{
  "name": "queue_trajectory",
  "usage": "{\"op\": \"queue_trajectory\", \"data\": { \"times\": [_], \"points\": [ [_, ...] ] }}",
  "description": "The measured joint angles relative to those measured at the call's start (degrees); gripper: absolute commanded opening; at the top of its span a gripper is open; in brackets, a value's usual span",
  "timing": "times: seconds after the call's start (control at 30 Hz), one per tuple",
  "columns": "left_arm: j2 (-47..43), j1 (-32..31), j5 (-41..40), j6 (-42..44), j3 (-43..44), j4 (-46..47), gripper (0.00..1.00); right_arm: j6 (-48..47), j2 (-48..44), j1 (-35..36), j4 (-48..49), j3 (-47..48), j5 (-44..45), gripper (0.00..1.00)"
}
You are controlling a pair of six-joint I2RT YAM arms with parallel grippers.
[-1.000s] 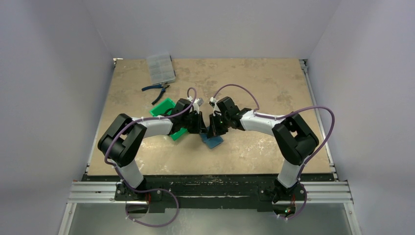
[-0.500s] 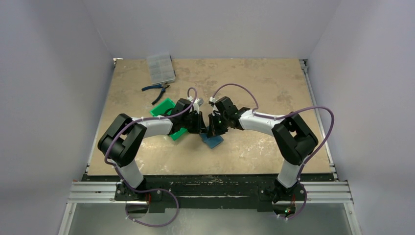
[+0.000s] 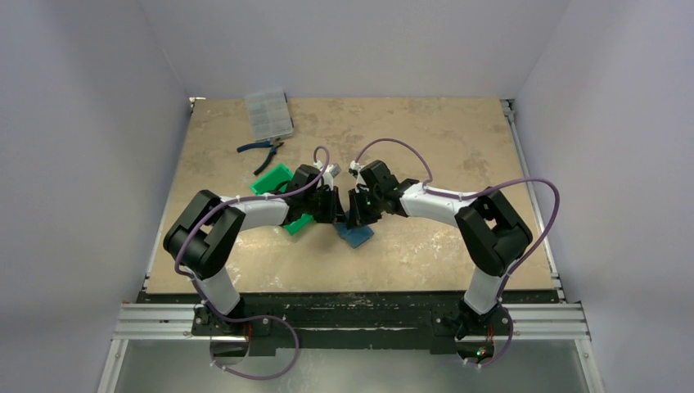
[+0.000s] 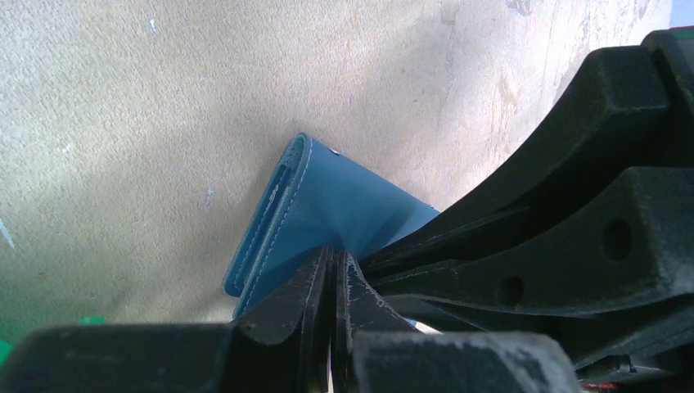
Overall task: Put the credit cards into the card holder
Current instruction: Close the card holder.
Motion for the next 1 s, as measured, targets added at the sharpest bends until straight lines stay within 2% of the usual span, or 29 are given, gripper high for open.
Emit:
{"op": "queue_trajectory", "data": {
  "times": [0.17, 0.77, 1.0],
  "points": [
    [0.00, 0.00, 0.00, 0.00, 0.00, 0.00, 0.00, -0.04, 0.00, -0.26, 0.42, -0.13, -0.98, 0.00],
    [-0.20, 0.02, -0.04, 0.11, 0.00, -0.44, 0.00, 0.68, -1.86, -0.33, 7.61, -5.75, 0.55, 0.00],
    [-0.20, 0.04, -0.02, 0.26, 0.00, -0.48, 0.00, 3.61, -3.21, 0.20, 10.67, -8.57, 2.97, 0.00]
  ]
}}
